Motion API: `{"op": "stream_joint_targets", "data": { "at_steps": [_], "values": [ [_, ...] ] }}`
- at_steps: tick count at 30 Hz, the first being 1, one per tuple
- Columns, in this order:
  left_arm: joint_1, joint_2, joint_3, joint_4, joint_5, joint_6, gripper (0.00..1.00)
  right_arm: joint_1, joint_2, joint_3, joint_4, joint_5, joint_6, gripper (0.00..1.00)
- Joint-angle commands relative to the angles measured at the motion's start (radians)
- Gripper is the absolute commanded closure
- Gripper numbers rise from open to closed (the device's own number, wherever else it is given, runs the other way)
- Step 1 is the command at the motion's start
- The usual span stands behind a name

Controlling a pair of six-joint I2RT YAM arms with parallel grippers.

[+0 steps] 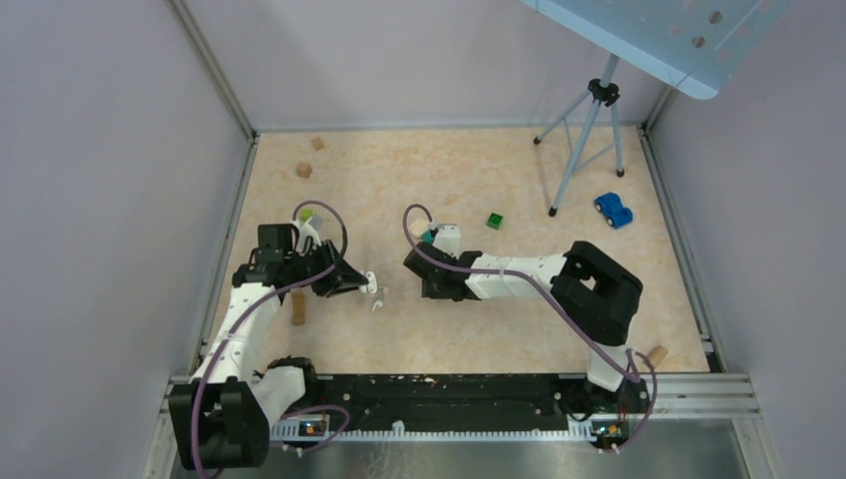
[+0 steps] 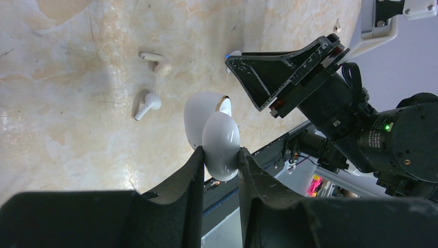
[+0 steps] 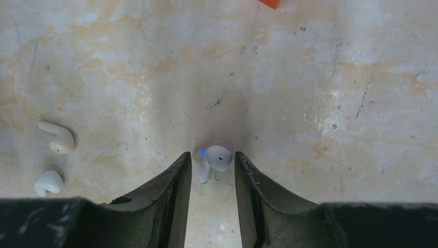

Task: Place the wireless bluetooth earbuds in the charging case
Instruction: Pick up the left earbud from the center of the board.

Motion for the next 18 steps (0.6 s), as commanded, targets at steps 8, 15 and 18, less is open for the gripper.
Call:
{"op": "stream_joint_targets", "data": {
  "at_steps": [8, 15, 18],
  "values": [
    [0.005, 0.003, -0.004, 0.043, 0.012, 0.001, 0.94, 0.033, 0.091, 0.126, -0.138, 0.121, 0.031, 0.71],
    [0.005, 0.002, -0.005, 0.041, 0.013, 0.003, 0.94, 0.035, 0.074, 0.107, -0.115, 0.121, 0.027, 0.77],
    [0.005, 0.003, -0.008, 0.042, 0.011, 0.003, 0.94, 0.033, 0.053, 0.087, -0.071, 0.101, 0.011, 0.85]
  ]
}}
